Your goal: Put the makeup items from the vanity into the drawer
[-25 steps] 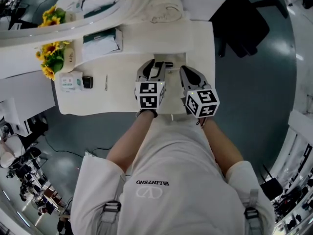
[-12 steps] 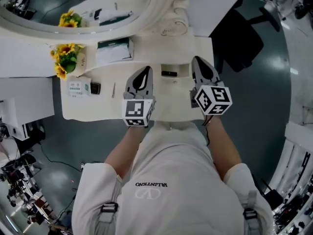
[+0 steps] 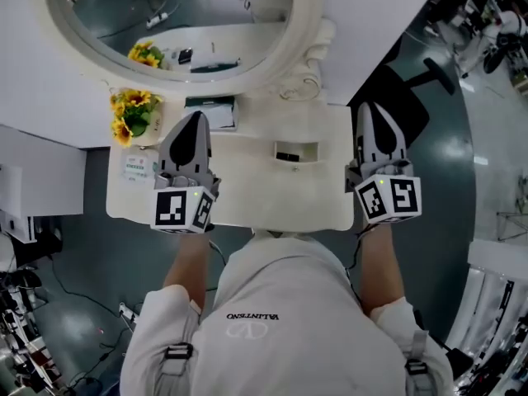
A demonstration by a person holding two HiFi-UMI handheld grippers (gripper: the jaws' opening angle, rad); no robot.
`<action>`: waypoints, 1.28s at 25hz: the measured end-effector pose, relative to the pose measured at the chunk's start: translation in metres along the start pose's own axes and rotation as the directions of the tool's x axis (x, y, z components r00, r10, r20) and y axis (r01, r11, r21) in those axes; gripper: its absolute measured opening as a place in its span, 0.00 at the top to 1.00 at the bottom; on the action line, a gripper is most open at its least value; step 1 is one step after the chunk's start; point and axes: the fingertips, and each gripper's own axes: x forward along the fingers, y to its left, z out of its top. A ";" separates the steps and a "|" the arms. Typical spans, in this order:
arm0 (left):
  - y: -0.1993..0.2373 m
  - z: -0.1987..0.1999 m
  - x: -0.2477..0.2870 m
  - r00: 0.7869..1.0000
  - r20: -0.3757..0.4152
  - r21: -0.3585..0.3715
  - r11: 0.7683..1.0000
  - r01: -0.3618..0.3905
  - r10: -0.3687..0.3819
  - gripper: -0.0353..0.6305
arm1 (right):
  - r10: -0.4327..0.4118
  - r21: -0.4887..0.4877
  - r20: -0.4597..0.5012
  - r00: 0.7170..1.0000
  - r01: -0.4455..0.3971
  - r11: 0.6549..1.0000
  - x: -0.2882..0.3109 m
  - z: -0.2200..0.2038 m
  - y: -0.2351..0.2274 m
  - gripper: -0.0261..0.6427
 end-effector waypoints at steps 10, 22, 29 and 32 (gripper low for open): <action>0.015 0.082 -0.021 0.987 0.157 0.059 0.998 0.007 -0.016 0.94 | -0.087 -0.100 0.087 0.992 0.096 0.990 -0.037 0.067 -0.011 0.94; 0.019 0.089 -0.023 0.986 0.162 0.060 0.998 0.018 -0.028 0.94 | -0.150 -0.072 0.087 0.985 0.156 0.985 -0.061 0.074 -0.038 0.94; 0.024 0.085 -0.030 0.990 0.143 0.073 0.997 -0.001 -0.010 0.94 | -0.153 -0.055 0.071 0.986 0.157 0.986 -0.069 0.068 -0.045 0.94; 0.022 0.085 -0.029 0.990 0.142 0.072 0.997 0.006 -0.016 0.94 | -0.144 -0.060 0.065 0.987 0.148 0.987 -0.065 0.066 -0.042 0.94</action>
